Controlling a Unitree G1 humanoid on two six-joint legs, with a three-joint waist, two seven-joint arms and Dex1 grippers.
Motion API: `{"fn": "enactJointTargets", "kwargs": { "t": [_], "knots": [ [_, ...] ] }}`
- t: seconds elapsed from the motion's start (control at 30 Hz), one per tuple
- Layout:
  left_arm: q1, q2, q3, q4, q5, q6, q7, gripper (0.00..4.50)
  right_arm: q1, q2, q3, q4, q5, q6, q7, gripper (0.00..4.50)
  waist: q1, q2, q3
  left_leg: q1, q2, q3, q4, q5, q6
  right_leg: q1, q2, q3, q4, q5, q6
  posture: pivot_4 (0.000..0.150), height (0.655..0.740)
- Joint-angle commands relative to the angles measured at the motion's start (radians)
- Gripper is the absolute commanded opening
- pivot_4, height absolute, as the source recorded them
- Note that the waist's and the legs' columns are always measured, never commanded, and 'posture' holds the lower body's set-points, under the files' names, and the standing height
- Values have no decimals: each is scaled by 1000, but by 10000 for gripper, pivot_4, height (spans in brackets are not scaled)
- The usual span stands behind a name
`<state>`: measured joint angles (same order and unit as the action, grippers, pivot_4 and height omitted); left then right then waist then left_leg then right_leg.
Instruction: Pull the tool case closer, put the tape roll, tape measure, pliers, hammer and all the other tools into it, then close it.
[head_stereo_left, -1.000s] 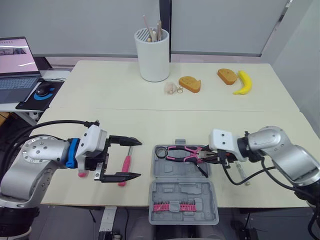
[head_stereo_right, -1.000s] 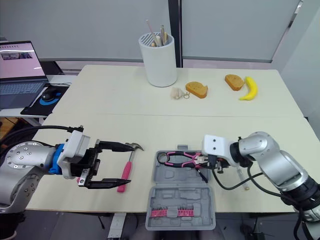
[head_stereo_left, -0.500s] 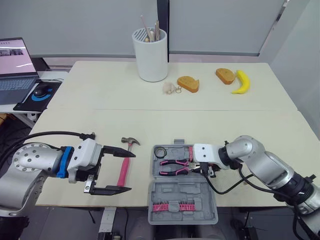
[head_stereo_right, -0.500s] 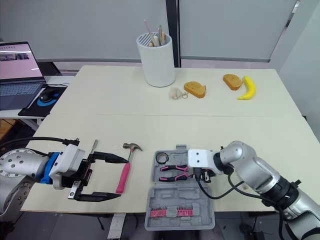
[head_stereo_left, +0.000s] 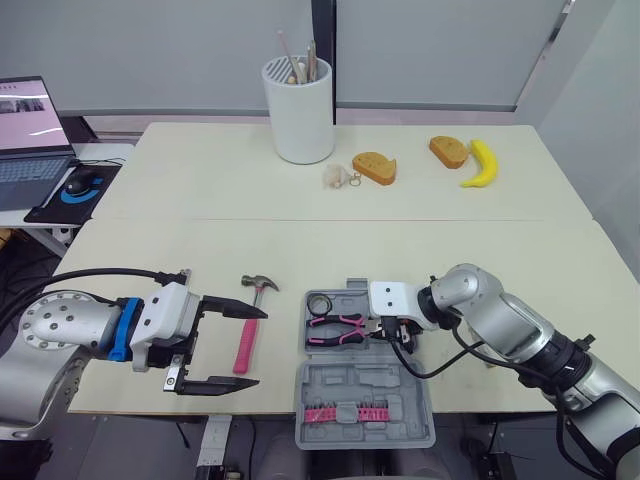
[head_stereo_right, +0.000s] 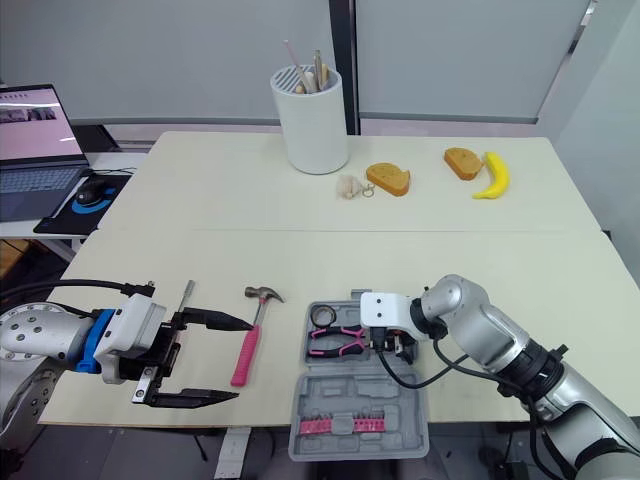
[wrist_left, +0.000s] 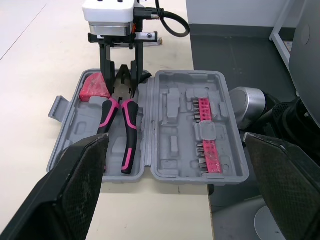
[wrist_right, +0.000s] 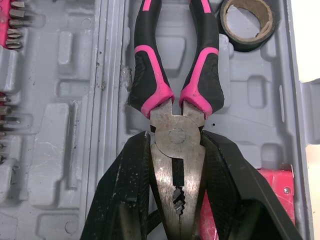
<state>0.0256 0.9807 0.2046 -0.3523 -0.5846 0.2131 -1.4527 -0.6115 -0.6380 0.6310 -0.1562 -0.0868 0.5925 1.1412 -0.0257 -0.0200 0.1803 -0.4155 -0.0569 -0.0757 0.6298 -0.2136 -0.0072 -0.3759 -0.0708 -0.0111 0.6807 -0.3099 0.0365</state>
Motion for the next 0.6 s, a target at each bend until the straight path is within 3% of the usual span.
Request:
{"fn": "enactJointTargets", "kwargs": {
  "t": [0.03,0.6],
  "knots": [
    [-8,18,26,-11,0,-9,1,45000,-24,11,-6,3,-12,-29,9,12379,-1,0,0,0,0,0,0,0,0,0,0,0,0,0,0,1500,7400],
    [-21,12,11,-8,9,-6,8,45000,10,80,11,126,-65,-114,-8,12379,-4,0,0,1,1,0,0,0,0,0,1,0,1,0,0,1500,7400]
  ]
}}
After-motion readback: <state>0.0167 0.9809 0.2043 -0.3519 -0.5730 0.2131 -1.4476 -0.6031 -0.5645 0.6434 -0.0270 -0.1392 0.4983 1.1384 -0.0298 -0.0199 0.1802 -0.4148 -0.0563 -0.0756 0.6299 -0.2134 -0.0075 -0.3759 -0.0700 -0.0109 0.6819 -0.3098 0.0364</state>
